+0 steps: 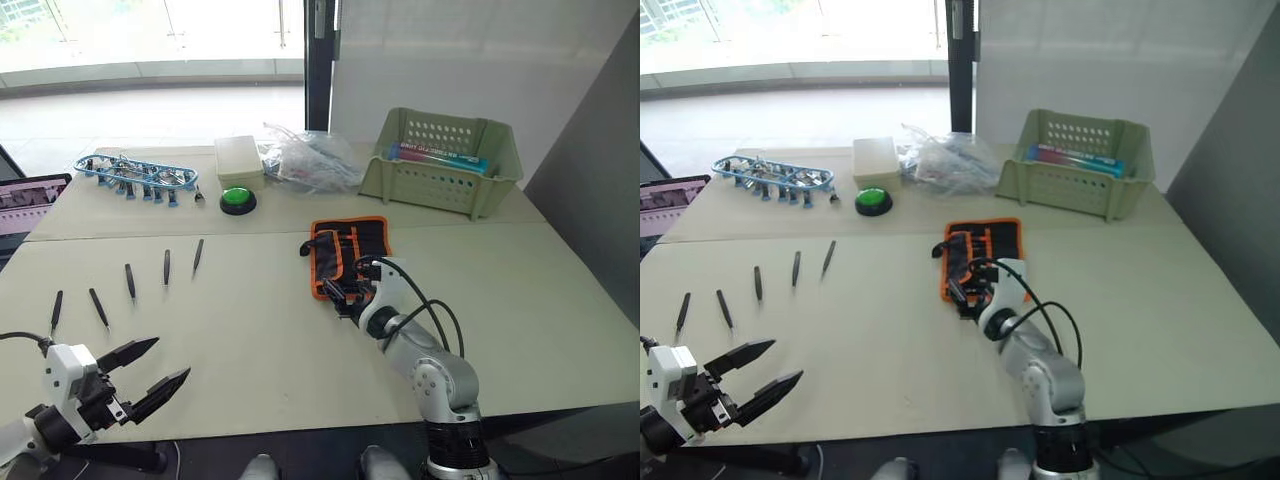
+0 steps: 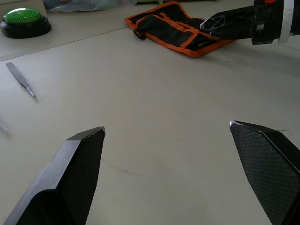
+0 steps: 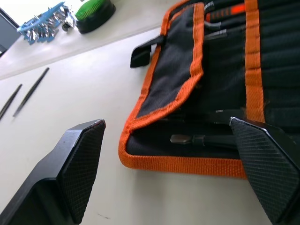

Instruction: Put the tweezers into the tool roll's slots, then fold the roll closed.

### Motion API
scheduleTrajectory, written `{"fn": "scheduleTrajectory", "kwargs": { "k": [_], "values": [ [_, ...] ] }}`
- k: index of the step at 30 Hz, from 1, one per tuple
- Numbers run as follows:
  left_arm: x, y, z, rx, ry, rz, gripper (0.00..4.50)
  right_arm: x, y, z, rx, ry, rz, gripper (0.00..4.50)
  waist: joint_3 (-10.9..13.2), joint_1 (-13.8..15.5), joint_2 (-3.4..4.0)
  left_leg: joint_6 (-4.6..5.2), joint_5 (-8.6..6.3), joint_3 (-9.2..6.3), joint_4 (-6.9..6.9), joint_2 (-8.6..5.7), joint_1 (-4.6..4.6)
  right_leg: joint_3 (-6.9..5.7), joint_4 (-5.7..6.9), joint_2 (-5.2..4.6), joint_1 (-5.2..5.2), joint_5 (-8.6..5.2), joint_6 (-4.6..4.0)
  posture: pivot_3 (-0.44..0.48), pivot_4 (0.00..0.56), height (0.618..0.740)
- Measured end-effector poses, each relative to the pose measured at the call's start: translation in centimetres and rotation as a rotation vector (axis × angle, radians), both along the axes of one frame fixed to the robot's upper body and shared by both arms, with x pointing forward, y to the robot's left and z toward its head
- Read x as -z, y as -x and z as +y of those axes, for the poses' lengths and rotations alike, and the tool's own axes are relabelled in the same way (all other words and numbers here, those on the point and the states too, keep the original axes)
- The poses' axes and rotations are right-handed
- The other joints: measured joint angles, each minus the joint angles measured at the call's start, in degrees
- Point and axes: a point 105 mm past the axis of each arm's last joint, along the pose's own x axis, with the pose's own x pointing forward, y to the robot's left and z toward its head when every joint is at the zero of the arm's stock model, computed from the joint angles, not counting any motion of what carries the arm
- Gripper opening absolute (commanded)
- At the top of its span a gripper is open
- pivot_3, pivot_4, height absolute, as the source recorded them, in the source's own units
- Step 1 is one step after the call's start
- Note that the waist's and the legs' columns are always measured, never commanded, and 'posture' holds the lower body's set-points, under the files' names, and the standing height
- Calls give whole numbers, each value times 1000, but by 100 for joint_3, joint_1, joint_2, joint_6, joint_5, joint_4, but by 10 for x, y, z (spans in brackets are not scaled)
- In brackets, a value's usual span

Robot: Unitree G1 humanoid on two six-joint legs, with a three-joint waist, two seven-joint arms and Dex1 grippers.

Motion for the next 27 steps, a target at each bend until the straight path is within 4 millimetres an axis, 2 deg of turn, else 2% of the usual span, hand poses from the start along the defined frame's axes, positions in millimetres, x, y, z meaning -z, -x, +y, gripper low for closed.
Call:
{"fn": "scheduleTrajectory", "kwargs": {
  "k": [6,13,16,26,27],
  "values": [
    [-1,0,-1,1,-1,0,4500,-8,-8,14,-27,-29,-19,4486,1,-6,2,0,0,2,0,2,-1,0,-1,2,0,4,-7,0,150,736],
    [0,-1,-1,0,1,2,4500,-5,-11,18,-33,-38,-18,4486,4,1,6,0,0,2,0,2,-5,-1,-2,2,-2,5,-8,0,150,736],
    [0,-1,-1,-1,1,2,4500,-4,-12,19,-32,-39,-21,3651,5,1,9,0,0,2,0,2,-5,-1,-2,2,-3,4,-6,0,150,736],
    [0,-1,-1,-2,2,3,4500,-4,-13,19,-24,-40,-28,183,6,1,10,0,0,2,0,2,-6,0,-2,2,-4,4,-7,0,150,736],
    [0,-2,-1,-3,3,3,4500,-4,-13,19,-24,-41,-30,34,6,1,10,0,0,3,0,2,-6,0,-2,2,-4,4,-7,0,150,736]
  ]
}}
